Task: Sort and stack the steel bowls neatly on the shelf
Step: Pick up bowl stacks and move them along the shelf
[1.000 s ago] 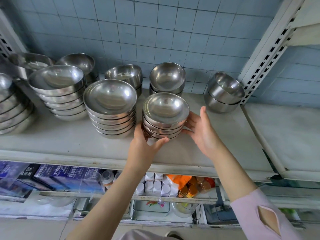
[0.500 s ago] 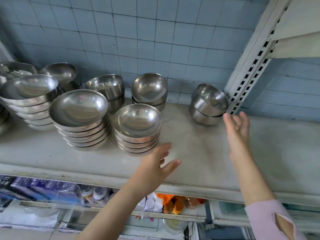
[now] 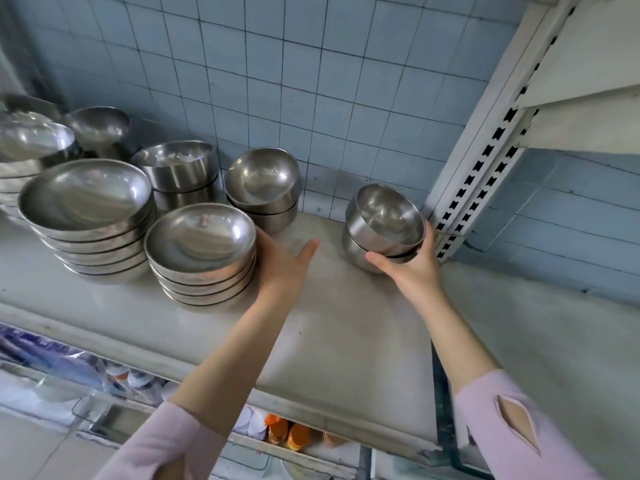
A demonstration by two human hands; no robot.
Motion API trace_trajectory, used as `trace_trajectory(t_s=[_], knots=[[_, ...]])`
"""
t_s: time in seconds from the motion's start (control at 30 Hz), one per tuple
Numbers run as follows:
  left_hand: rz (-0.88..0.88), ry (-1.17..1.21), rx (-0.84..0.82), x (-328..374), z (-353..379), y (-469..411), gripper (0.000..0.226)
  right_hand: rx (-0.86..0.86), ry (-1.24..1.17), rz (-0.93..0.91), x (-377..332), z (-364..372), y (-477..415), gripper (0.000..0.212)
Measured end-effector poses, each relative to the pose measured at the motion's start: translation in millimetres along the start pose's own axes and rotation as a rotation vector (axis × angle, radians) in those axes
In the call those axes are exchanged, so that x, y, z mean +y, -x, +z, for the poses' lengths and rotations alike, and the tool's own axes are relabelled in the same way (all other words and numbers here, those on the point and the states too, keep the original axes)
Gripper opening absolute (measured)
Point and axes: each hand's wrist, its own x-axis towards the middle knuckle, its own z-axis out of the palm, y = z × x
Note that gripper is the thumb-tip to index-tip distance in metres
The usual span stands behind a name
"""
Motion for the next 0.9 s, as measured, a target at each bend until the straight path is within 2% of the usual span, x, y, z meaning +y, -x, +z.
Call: trace_trajectory(t_s=[0.1,0.27,0.33,0.47,0.67,0.9], knots=[[-0.051,-0.026,0.155,2,7,-14,0.116,-0.03,0.007,-0.016,5,-7,-5,0.12],[-0.068,-0.139,0.29,0,14,-30,0.118,-0.079,-0.036,-0.034,9,-20,-2,0.117],[-0.081,-0.094,0.26,1,14,-39,0.115,-0.09,-0.046,-0.029,11,-26,2,0.115],[-0.081,0.046,0.227,-8,21,-60,0.126,-0.092,-0.048,-0.011,13,-37,15,0.114],[0.025,0.018,0.184,-18,24,-44,0.123,-0.116,-0.106,0.042,13,-54,50,0.104],[0.056,0.194,-0.159,-22,15,16,0.118,-0.283,-0.142,0.093,9,-77,94,0.117]])
